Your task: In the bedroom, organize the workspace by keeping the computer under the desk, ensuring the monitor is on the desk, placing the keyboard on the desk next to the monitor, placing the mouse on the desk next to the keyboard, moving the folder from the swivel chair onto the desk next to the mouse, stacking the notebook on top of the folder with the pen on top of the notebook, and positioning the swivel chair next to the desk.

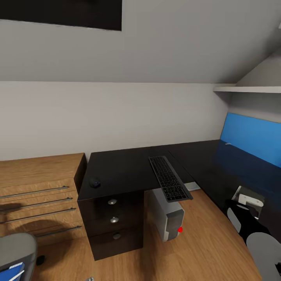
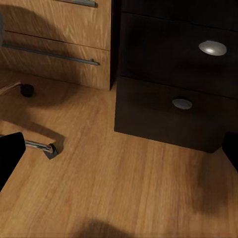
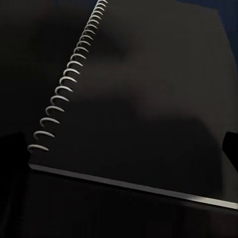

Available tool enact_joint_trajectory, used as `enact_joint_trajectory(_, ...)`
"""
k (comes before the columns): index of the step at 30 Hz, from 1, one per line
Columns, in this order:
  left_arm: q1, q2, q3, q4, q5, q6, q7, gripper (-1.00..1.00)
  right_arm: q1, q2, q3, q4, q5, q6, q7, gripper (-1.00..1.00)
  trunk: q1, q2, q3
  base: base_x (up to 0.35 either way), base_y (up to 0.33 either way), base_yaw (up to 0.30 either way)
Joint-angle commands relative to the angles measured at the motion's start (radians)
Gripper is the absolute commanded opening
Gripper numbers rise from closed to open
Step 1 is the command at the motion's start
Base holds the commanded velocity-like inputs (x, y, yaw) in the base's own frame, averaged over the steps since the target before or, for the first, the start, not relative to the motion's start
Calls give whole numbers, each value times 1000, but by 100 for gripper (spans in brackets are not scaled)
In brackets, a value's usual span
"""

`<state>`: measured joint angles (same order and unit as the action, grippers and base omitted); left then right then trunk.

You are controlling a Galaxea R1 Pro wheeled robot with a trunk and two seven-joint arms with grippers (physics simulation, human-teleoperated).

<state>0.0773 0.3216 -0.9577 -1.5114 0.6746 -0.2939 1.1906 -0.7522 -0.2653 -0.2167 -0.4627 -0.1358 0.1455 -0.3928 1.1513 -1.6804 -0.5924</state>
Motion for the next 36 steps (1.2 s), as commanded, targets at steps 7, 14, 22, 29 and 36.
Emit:
enact_joint_trajectory(7, -1, 1, -1, -1, 5, -5, 1, 100, 1, 0, 0, 6, -13, 12, -3, 100, 0, 0, -1, -1, 0, 0)
enact_joint_trajectory(14, -1, 0, -1, -1, 5, -5, 1, 100, 1, 0, 0, 6, -13, 11, -3, 100, 0, 0, -1, 0, 0, 0)
enact_joint_trajectory(22, -1, -1, 0, 9, 5, -5, 1, 100, 1, 0, 1, 5, -13, 12, -3, 100, -27, 49, 21, 0, 0, 0)
enact_joint_trajectory(29, -1, -1, 1, 13, 5, -5, 1, 100, 1, 0, 1, 4, -12, 12, -3, 100, -54, 98, 43, 0, 0, 0)
enact_joint_trajectory(36, -1, -1, 2, 14, 5, -5, 1, 100, 1, 0, 1, 4, -13, 11, -3, 100, -80, 147, 65, 0, 0, 0)
